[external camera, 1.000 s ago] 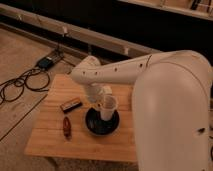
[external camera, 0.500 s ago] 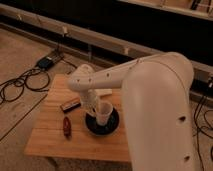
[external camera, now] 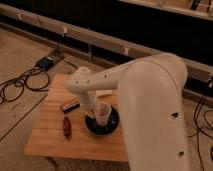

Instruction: Place the ceramic cup in the ceramic bowl

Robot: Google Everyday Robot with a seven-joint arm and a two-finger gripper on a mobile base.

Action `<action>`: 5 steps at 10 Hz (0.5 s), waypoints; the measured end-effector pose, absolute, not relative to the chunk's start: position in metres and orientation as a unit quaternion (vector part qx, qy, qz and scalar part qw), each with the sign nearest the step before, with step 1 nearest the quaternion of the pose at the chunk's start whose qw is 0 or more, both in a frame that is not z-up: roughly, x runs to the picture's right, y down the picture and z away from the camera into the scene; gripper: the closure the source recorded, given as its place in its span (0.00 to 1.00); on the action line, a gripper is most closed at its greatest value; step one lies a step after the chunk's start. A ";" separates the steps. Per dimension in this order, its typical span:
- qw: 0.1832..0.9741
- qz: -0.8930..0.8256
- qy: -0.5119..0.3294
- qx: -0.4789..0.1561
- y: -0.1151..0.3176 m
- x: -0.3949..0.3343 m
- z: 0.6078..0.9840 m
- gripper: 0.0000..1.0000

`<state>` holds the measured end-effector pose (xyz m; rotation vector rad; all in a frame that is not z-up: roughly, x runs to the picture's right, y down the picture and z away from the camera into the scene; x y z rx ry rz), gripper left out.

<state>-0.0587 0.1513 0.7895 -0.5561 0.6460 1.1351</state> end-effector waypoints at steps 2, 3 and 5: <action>0.762 0.517 0.298 -0.252 0.149 -0.057 0.789 0.34; 0.763 0.516 0.299 -0.250 0.149 -0.057 0.789 0.25; 0.765 0.513 0.301 -0.248 0.149 -0.056 0.788 0.20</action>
